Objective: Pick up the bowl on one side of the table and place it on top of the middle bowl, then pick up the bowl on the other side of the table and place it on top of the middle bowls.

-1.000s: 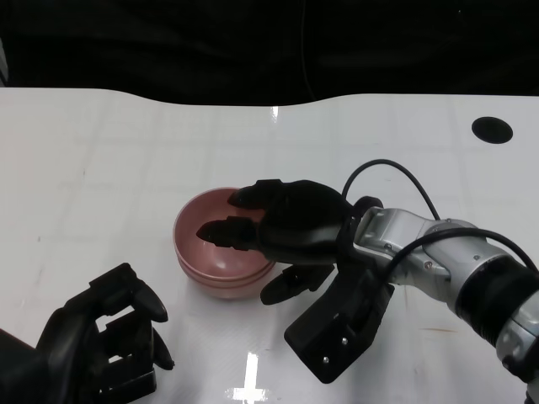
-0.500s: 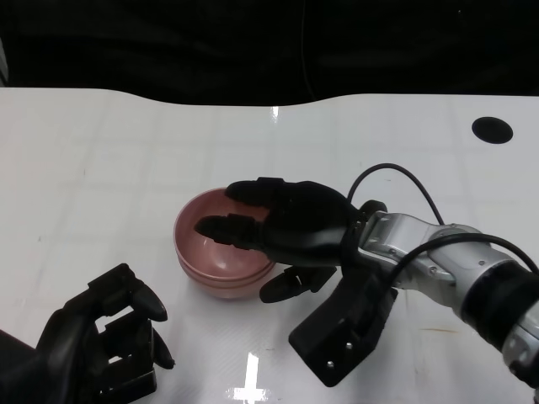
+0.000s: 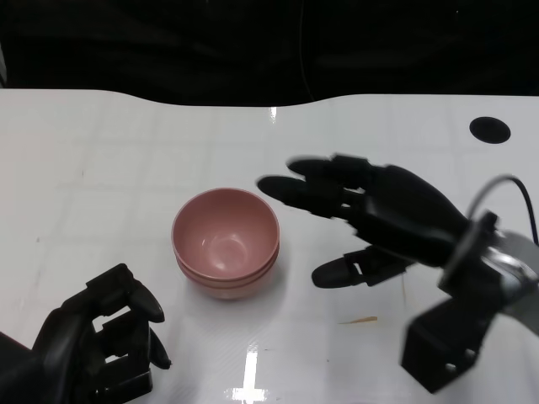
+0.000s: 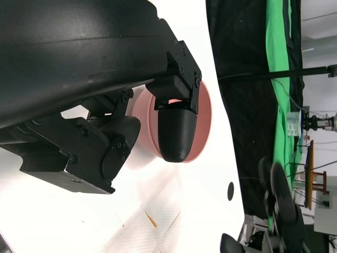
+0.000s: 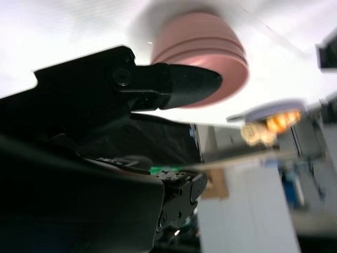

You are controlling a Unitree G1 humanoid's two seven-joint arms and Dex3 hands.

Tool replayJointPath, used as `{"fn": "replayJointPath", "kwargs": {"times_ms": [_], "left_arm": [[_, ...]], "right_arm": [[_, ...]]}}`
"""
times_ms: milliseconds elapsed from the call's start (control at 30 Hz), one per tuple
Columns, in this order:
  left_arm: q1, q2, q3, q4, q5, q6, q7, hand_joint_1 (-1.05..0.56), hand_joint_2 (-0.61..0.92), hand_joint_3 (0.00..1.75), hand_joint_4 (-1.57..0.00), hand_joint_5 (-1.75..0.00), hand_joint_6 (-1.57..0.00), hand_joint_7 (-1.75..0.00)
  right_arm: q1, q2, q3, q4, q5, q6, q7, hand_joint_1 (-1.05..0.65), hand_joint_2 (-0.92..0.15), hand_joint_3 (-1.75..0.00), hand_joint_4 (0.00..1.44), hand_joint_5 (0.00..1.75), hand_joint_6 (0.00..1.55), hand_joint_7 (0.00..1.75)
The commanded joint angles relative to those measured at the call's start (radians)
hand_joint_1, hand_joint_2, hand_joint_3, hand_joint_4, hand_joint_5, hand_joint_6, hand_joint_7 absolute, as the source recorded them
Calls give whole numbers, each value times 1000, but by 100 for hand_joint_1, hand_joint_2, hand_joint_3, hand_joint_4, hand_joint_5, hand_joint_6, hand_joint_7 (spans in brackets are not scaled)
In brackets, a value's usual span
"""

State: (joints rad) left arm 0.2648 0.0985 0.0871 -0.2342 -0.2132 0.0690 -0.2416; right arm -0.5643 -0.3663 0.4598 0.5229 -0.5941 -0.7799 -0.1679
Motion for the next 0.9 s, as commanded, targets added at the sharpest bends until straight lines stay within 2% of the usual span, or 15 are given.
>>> {"fn": "replayJointPath", "kwargs": {"times_ms": [33, 167, 233, 267, 333, 400, 433, 467, 533, 600, 733, 833, 900], "left_arm": [[5, 14, 13, -4, -6, -7, -4, 18, 69, 128, -76, -175, -62, -175], [3, 17, 16, -4, -1, -10, -4, 16, 70, 127, -75, -175, -61, -175], [1, 19, 17, 0, 2, -14, -6, 16, 70, 127, -75, -175, -60, -175], [-2, 21, 18, 6, 3, -22, -9, 16, 70, 127, -75, -175, -60, -175], [-7, 19, 21, 15, 0, -27, -10, 17, 70, 127, -76, -175, -60, -175], [-11, 17, 25, 23, -7, -33, -12, 17, 70, 127, -78, -175, -61, -175], [-11, 16, 27, 25, -11, -31, -13, 18, 71, 127, -78, -175, -62, -175], [-12, 16, 29, 25, -15, -29, -13, 18, 71, 127, -79, -175, -62, -175], [-13, 19, 32, 27, -15, -29, -14, 17, 71, 127, -79, -175, -62, -175], [-14, 20, 34, 29, -12, -31, -13, 16, 71, 126, -79, -175, -62, -175], [-18, 17, 42, 44, -17, -44, -20, 18, 70, 127, -81, -175, -64, -175], [-20, 16, 47, 52, -22, -50, -23, 18, 69, 129, -83, -175, -66, -175], [-20, 17, 48, 52, -20, -49, -21, 17, 69, 129, -84, -175, -66, -175]], "right_arm": [[81, 23, -80, 23, 136, -55, -11, -23, -92, -10, 88, 22, 69, 12], [204, 68, -158, -31, 297, -61, 25, -8, -92, -22, 104, 33, 95, 15], [254, 74, -183, -69, 354, -39, 64, -8, -90, -32, 109, 47, 110, 14], [283, 74, -194, -94, 385, -21, 91, -9, -90, -34, 109, 58, 116, 13], [345, 76, -207, -153, 483, 41, 169, -9, -90, -36, 102, 96, 126, 13], [399, 85, -221, -207, 571, 105, 239, -7, -87, -42, 101, 107, 132, 16], [430, 89, -227, -238, 621, 147, 274, -7, -79, -61, 99, 115, 129, 28], [461, 95, -234, -271, 676, 191, 309, -8, -73, -73, 97, 123, 118, 52], [514, 102, -249, -323, 748, 254, 364, -9, -68, -87, 90, 141, 97, 95], [552, 113, -266, -353, 776, 281, 394, -10, -67, -90, 86, 151, 88, 115], [606, 160, -300, -343, 889, 293, 496, -11, -68, -91, 84, 161, 80, 133], [642, 202, -342, -354, 1083, 423, 618, -9, -72, -86, 86, 160, 84, 130], [660, 223, -378, -364, 1152, 513, 634, -9, -70, -85, 87, 163, 86, 129]]}}
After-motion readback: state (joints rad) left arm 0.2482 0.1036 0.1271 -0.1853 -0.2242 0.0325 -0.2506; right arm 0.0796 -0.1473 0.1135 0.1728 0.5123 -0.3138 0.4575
